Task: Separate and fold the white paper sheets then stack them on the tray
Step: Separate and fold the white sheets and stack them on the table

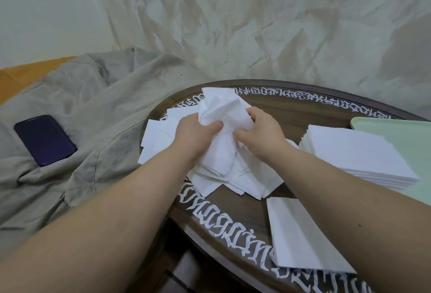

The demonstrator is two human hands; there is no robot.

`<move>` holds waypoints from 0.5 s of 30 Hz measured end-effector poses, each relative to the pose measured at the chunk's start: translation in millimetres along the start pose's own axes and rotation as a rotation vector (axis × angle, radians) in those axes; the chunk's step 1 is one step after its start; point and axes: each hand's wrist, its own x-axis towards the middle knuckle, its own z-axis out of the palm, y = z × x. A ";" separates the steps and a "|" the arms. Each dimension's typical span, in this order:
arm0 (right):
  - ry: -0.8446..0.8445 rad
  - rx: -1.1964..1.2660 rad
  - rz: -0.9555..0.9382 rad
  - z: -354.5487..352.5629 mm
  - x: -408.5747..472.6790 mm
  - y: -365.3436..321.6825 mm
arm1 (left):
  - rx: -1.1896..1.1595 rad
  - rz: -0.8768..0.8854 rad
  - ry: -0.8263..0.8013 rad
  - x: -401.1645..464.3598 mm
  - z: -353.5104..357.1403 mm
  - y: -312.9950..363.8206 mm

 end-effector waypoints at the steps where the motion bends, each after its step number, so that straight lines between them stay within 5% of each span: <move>1: 0.018 0.042 0.005 -2.3 -2.3 0.3 | -0.015 0.029 0.022 -1.3 -3.9 0.6; 11: 0.062 0.251 0.232 -24.7 -36.7 -25.8 | -0.530 -0.039 -0.094 -51.4 -50.2 28.9; 15: -0.089 0.852 0.517 -34.1 -56.7 -39.4 | -0.559 -0.040 -0.203 -77.6 -61.4 29.8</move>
